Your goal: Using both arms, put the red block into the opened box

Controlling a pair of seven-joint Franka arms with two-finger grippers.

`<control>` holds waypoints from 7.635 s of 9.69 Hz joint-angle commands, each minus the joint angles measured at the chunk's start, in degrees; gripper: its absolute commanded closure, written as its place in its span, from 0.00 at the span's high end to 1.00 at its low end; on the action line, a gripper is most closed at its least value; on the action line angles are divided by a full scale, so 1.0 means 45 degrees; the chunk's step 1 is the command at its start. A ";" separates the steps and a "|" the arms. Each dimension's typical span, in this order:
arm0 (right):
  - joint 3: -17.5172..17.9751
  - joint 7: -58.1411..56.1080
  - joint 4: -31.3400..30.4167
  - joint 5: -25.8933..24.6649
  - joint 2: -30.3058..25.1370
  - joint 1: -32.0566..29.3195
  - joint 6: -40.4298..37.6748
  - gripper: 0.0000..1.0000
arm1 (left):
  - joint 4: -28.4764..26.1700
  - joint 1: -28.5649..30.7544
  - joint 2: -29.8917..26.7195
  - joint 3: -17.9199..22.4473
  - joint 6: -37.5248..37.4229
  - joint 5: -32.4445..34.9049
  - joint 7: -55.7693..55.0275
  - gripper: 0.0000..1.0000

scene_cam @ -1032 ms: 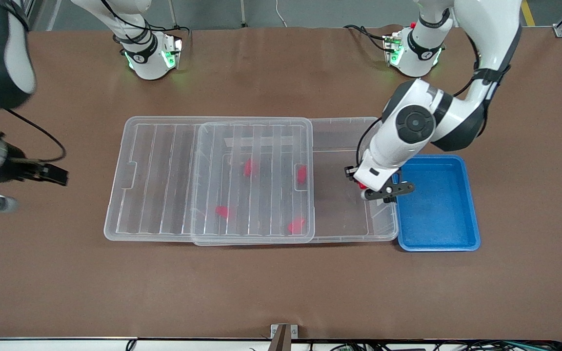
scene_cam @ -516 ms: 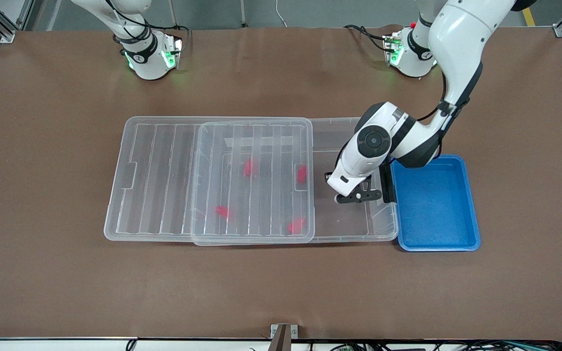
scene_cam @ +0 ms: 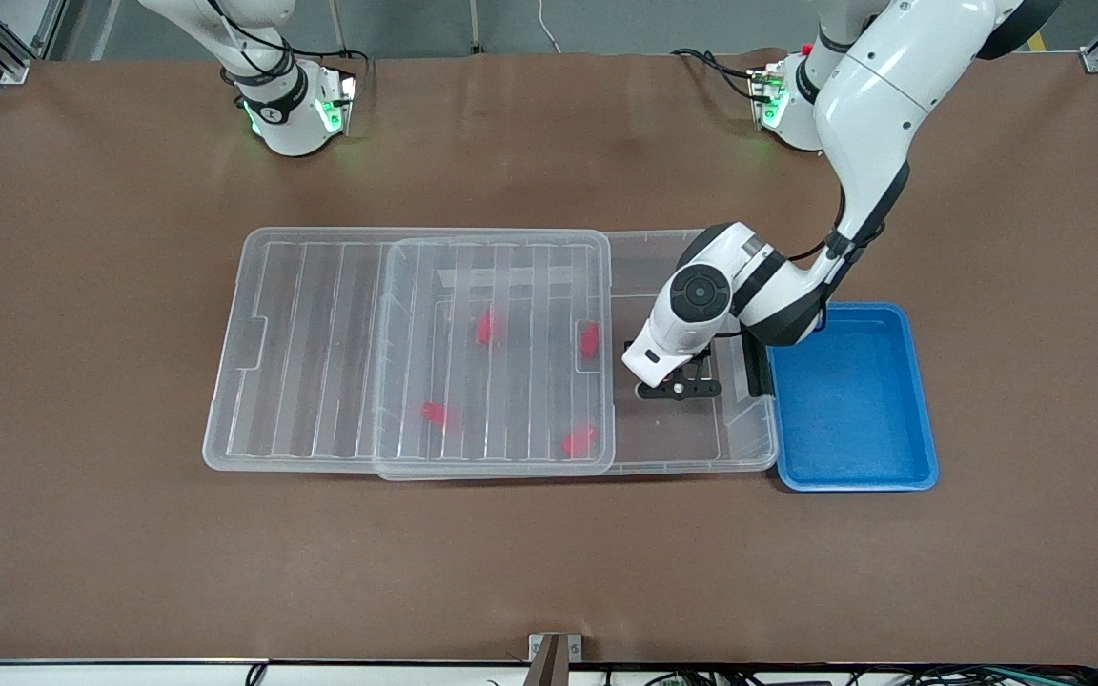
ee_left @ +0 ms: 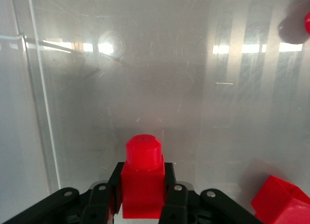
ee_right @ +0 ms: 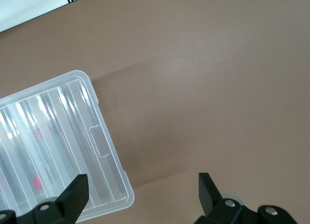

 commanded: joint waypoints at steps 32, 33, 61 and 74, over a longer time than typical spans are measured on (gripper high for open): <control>0.1900 -0.4328 -0.7183 0.0399 0.2919 0.1332 0.7818 0.00 | 0.2177 0.2781 -0.9709 0.3694 -0.9790 -0.4093 0.8762 1.00; 0.2271 -0.3858 -0.7144 0.0477 0.2959 0.1331 0.7838 0.00 | 0.2177 0.2800 -0.9709 0.3694 -0.9829 -0.4054 0.8821 1.00; 0.3065 0.1185 -0.3573 -0.0323 0.1404 0.0276 0.3488 1.00 | 0.2236 0.2859 -0.9592 0.3557 -1.0084 -0.4112 0.8724 1.00; 0.0263 -0.1998 -0.1557 -0.0538 -0.1084 0.0160 0.0553 1.00 | 0.2861 0.2878 -0.9455 0.3557 -1.0317 -0.4112 0.8919 1.00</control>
